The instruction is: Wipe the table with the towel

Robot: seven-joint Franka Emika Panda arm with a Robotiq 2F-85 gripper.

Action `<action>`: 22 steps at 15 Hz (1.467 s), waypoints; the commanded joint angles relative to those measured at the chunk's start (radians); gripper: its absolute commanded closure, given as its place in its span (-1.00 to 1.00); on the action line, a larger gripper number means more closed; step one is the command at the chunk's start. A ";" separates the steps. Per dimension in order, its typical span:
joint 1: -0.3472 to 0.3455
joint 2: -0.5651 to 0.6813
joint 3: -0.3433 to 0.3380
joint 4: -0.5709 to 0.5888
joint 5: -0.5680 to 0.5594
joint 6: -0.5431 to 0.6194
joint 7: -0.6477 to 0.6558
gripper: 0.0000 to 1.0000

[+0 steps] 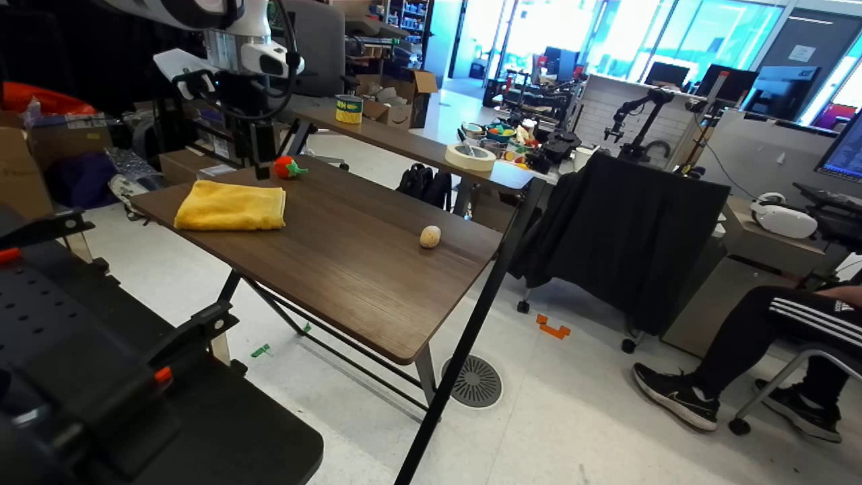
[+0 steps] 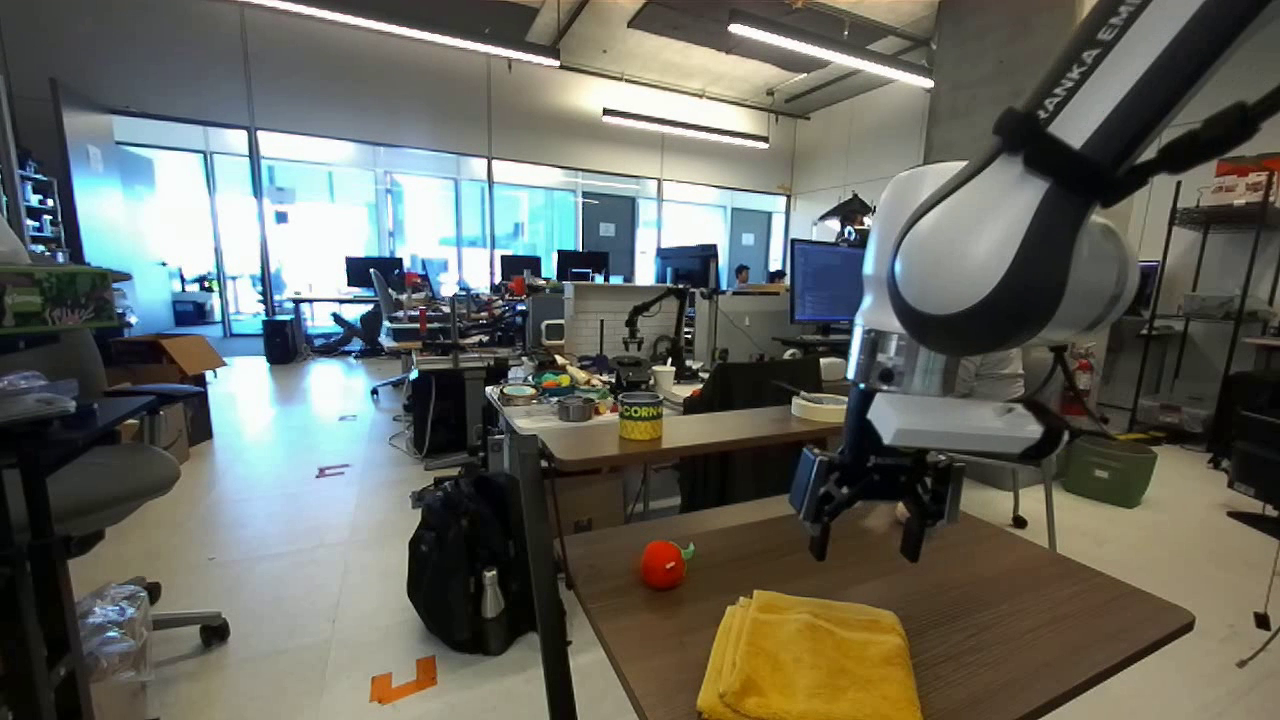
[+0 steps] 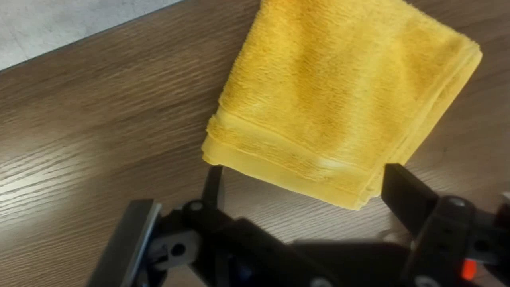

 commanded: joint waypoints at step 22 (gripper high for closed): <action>0.009 0.525 -0.276 0.447 -0.031 0.106 0.260 -1.00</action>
